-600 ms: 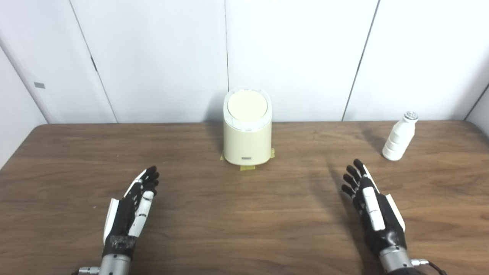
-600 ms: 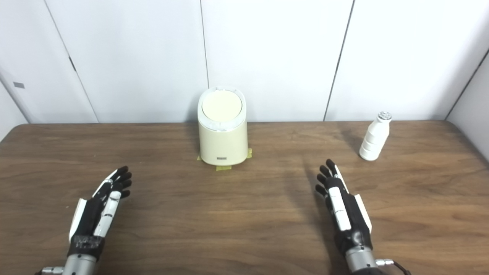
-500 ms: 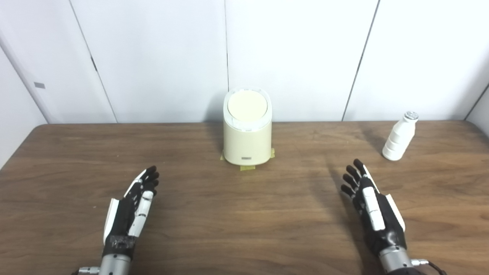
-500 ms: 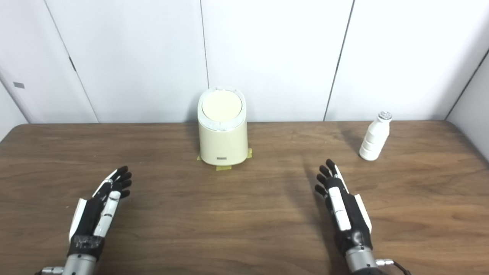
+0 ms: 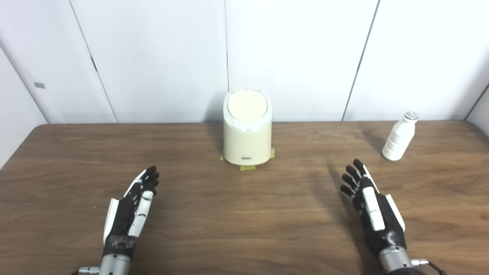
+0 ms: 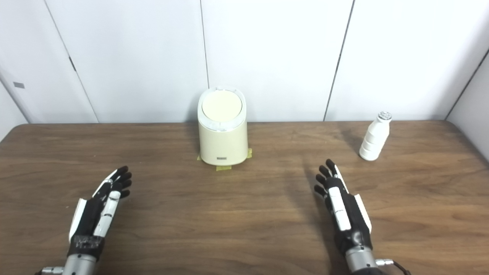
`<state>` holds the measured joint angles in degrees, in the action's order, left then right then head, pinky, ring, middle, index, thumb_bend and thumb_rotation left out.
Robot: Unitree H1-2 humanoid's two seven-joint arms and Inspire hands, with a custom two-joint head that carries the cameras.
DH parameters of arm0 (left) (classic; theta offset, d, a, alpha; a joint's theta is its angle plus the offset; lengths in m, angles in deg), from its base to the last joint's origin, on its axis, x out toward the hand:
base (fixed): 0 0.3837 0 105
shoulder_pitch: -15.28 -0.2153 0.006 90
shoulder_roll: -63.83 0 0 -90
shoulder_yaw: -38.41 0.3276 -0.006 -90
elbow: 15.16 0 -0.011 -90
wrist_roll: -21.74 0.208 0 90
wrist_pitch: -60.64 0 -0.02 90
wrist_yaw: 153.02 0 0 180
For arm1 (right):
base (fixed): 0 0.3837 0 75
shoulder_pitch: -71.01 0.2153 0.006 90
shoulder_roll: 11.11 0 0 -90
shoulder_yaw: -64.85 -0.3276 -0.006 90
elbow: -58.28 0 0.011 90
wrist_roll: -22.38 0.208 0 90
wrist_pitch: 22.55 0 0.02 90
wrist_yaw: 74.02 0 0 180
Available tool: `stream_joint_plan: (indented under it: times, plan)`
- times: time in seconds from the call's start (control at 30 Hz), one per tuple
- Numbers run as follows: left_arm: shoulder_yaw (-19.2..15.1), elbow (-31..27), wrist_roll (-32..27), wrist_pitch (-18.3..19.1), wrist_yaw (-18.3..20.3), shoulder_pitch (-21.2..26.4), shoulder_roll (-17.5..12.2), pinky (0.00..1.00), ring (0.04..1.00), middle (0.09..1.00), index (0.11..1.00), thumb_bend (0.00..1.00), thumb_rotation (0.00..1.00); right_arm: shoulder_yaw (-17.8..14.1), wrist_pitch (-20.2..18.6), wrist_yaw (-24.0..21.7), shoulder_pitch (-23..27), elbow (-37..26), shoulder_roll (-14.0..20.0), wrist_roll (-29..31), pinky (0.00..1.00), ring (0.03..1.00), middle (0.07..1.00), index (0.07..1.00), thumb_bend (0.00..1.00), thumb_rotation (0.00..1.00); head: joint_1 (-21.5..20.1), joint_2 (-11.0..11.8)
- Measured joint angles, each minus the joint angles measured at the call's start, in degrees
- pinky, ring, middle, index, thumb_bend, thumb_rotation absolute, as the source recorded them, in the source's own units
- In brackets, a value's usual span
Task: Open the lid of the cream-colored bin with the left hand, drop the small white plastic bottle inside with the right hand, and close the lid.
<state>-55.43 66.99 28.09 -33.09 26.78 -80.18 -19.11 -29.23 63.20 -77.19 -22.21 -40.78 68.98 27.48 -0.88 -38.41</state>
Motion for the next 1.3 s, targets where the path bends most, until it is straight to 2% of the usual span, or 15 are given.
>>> stream_joint_plan:
  times: [0.23,0.47,0.63,0.73,0.77,0.87,1.0,1.07,1.13,1.23,1.27,1.3]
  plan:
    - [0.0,0.0,0.1,0.0,0.0,0.0,0.0,0.83,0.861,0.874,0.909,0.39,0.87,0.0,0.0,0.0,0.0,0.0,0.0,0.1,0.89,0.925,0.946,0.972,0.56,0.91,0.0,0.2]
    - [0.1,0.0,0.4,0.0,-0.1,0.0,0.0,0.81,0.860,0.870,0.910,0.40,0.75,0.0,-0.1,0.0,0.0,0.0,0.0,0.1,0.88,0.921,0.943,0.973,0.57,0.90,0.2,0.6]
    - [-0.1,0.0,0.5,0.0,-0.5,0.0,0.1,0.78,0.854,0.871,0.914,0.42,0.60,0.0,-0.1,-0.1,0.0,0.0,0.0,0.2,0.88,0.913,0.937,0.968,0.57,0.89,0.3,1.9]
    - [-0.9,0.0,-2.1,0.5,-0.7,0.0,0.5,0.79,0.862,0.883,0.946,0.51,0.44,0.0,-0.1,-0.1,0.0,0.3,0.0,0.5,0.87,0.909,0.935,0.968,0.56,0.88,0.7,3.6]
    - [-1.1,-0.1,-2.8,0.8,-0.8,0.0,0.5,0.82,0.862,0.883,0.953,0.55,0.40,-0.1,0.0,-0.1,0.0,0.5,0.0,0.6,0.87,0.908,0.935,0.968,0.56,0.88,0.7,3.6]
    - [-1.2,-0.6,-3.0,2.5,-1.4,0.2,0.5,0.86,0.844,0.868,0.950,0.63,0.31,-0.1,0.7,-0.2,0.0,1.7,0.0,1.1,0.86,0.902,0.935,0.973,0.54,0.89,1.0,5.1]
    - [-1.1,-1.4,-1.9,4.9,-2.0,0.7,0.4,0.80,0.824,0.860,0.937,0.72,0.22,0.0,2.1,-0.2,0.1,2.2,0.0,0.1,0.85,0.888,0.923,0.972,0.58,0.91,0.8,6.8]
    - [-1.0,-1.9,-1.6,6.3,-2.1,1.3,0.4,0.79,0.819,0.858,0.936,0.74,0.20,0.0,2.6,-0.2,0.2,2.5,0.1,-0.3,0.85,0.888,0.921,0.971,0.58,0.92,0.8,7.4]
    - [-0.8,-2.9,-1.0,8.5,-1.9,2.3,0.2,0.84,0.804,0.855,0.928,0.79,0.17,0.0,2.9,-0.2,0.3,2.7,0.1,-0.6,0.85,0.890,0.922,0.974,0.59,0.92,0.8,8.2]
    - [0.2,-4.7,0.7,12.5,-1.2,5.4,0.0,0.89,0.814,0.873,0.945,0.81,0.16,-0.1,3.2,-0.2,0.6,2.9,0.1,-0.8,0.86,0.892,0.924,0.977,0.59,0.92,1.1,9.0]
    - [0.7,-5.5,1.2,14.0,-0.6,7.0,-0.6,0.89,0.820,0.881,0.952,0.81,0.16,0.0,3.2,-0.2,0.6,3.0,0.0,-0.8,0.86,0.892,0.924,0.977,0.59,0.92,1.1,9.1]
    - [1.2,-6.0,1.4,15.1,0.4,8.7,-1.7,0.85,0.835,0.894,0.955,0.82,0.17,-0.1,3.3,-0.2,0.7,3.1,0.0,-0.8,0.86,0.891,0.924,0.978,0.59,0.91,1.1,9.1]
